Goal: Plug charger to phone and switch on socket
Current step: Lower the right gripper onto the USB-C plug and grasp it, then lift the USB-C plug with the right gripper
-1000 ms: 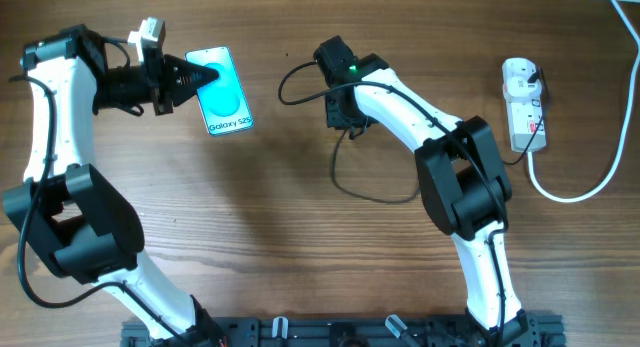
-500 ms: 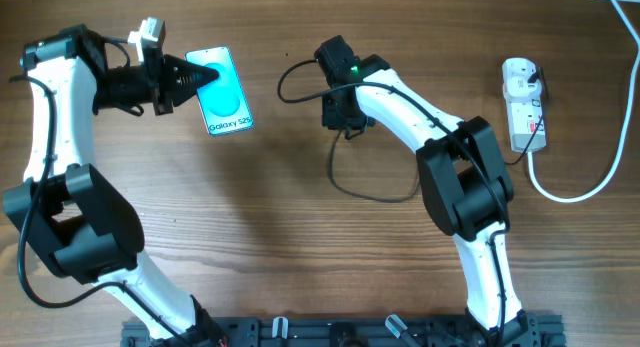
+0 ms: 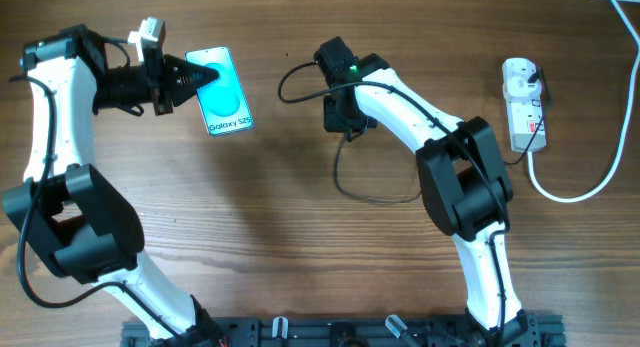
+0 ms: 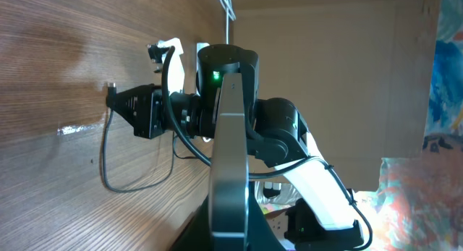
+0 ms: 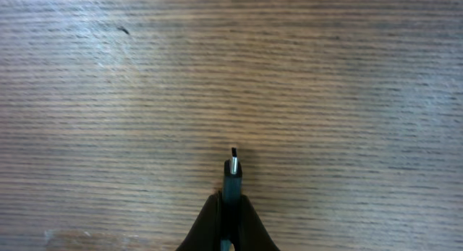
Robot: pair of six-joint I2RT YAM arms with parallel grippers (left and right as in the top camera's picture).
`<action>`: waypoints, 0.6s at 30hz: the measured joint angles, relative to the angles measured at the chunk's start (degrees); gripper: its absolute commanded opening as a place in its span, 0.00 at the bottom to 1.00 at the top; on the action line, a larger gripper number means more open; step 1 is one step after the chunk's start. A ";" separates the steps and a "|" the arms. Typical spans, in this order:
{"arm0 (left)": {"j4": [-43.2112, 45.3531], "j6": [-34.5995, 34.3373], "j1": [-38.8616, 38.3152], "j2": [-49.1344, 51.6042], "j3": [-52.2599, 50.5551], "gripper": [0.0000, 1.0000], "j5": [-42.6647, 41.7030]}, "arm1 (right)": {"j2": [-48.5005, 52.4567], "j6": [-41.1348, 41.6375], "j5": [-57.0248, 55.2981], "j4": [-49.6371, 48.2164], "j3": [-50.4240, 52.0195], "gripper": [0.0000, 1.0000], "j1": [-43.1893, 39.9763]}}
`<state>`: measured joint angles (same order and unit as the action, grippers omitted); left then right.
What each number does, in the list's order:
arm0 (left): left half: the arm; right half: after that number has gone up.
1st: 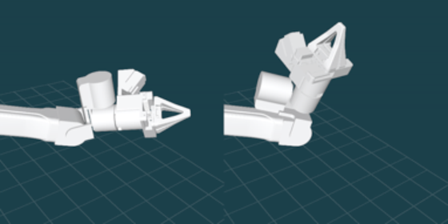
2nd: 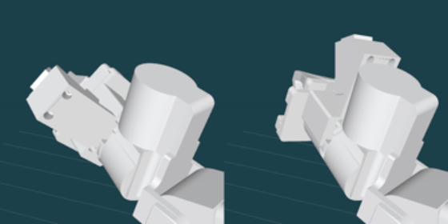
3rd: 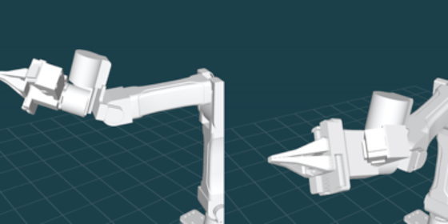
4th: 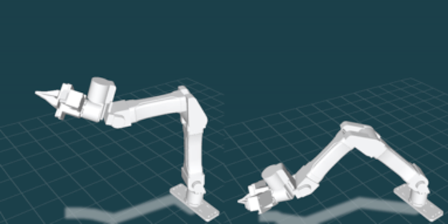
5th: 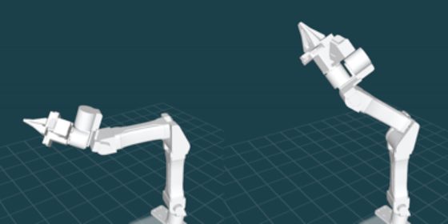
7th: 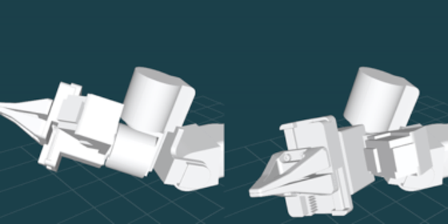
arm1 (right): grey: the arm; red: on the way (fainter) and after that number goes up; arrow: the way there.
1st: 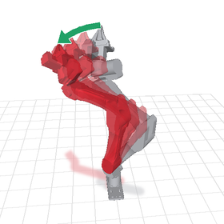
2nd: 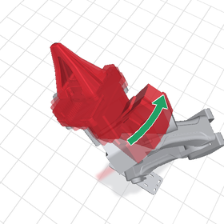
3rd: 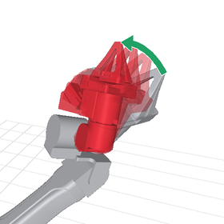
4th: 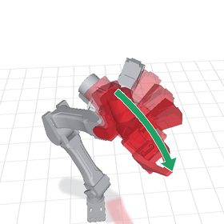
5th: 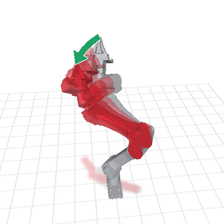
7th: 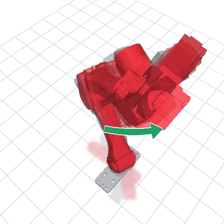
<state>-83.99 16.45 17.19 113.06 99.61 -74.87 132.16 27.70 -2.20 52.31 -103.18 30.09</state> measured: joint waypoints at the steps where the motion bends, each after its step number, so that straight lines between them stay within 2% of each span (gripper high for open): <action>1: 0.00 0.00 0.00 0.00 0.00 0.04 0.00 | 0.00 -0.35 -0.09 -0.02 0.00 0.04 0.00; 10: 0.00 0.00 0.00 0.00 0.00 0.04 0.00 | 0.00 -3.43 1.79 -0.35 0.07 0.04 -0.02; 15: 0.00 0.00 0.00 0.00 0.00 0.04 0.00 | -0.70 -9.86 14.99 -0.72 0.09 0.04 -1.07; 18: 0.22 0.02 0.00 0.00 0.00 0.04 0.00 | -4.68 -15.13 25.53 -0.50 0.68 0.04 -1.73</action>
<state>-83.77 16.47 17.19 113.06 99.61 -74.87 127.48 12.58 23.33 51.81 -102.50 28.36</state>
